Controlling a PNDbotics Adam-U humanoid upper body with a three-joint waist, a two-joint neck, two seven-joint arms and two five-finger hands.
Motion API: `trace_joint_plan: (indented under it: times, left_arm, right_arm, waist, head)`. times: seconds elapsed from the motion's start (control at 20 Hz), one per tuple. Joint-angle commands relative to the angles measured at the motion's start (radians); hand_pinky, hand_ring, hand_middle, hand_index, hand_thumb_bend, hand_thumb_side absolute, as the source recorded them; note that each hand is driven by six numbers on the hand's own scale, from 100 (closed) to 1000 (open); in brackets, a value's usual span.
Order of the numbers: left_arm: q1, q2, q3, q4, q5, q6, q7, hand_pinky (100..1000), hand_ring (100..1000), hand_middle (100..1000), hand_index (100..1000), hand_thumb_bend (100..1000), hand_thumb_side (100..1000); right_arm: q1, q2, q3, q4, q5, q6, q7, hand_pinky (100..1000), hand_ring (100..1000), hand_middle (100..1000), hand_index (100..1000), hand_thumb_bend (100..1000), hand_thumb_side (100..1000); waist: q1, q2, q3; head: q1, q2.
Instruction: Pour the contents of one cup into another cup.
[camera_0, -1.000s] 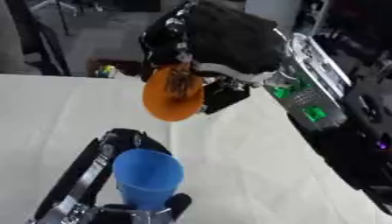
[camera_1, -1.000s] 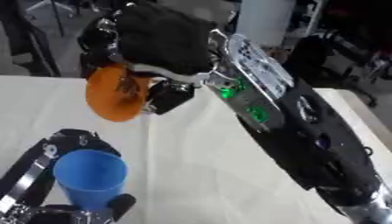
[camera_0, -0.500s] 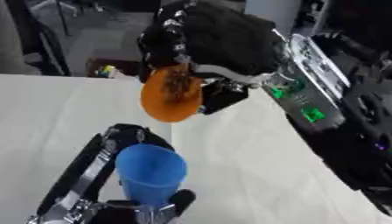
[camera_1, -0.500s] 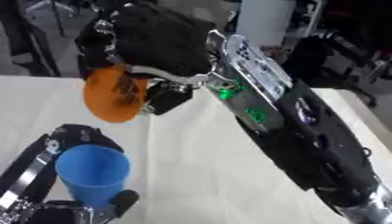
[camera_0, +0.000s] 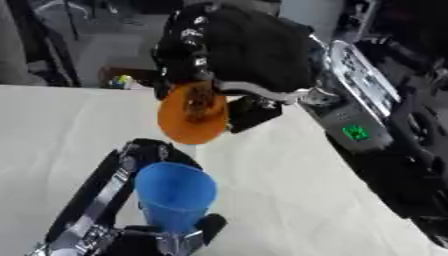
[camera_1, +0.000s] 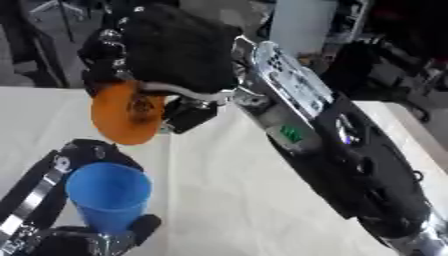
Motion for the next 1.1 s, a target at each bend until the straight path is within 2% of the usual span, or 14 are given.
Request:
trace_joint_plan:
  times: [0.05,0.4,1.1]
  left_arm:
    - [-0.016,0.006,0.002,-0.01,-0.004,0.003,0.002,100,100,110,509,335,100]
    - [-0.015,0.006,-0.002,0.003,-0.011,0.004,0.004,100,100,110,509,338,100]
    - [-0.04,-0.011,-0.009,0.051,-0.043,-0.007,0.011,100,100,110,511,343,100]
  right_arm:
    - [-0.028,-0.013,-0.01,-0.031,0.031,-0.009,-0.002,707,329,340,471,100,100]
    - [-0.013,-0.037,-0.017,-0.065,0.081,-0.013,-0.031,722,333,342,471,100,100]
    - [-0.011,-0.034,-0.013,-0.092,0.079,-0.015,-0.023,730,334,342,471,100,100]
  waist:
    - [0.002,-0.022,0.0]
    - [-0.002,-0.022,-0.002]
    - [-0.007,-0.023,-0.008]
  head:
    - [0.001,-0.011]
    - [0.003,-0.013]
    - [0.009,-0.014]
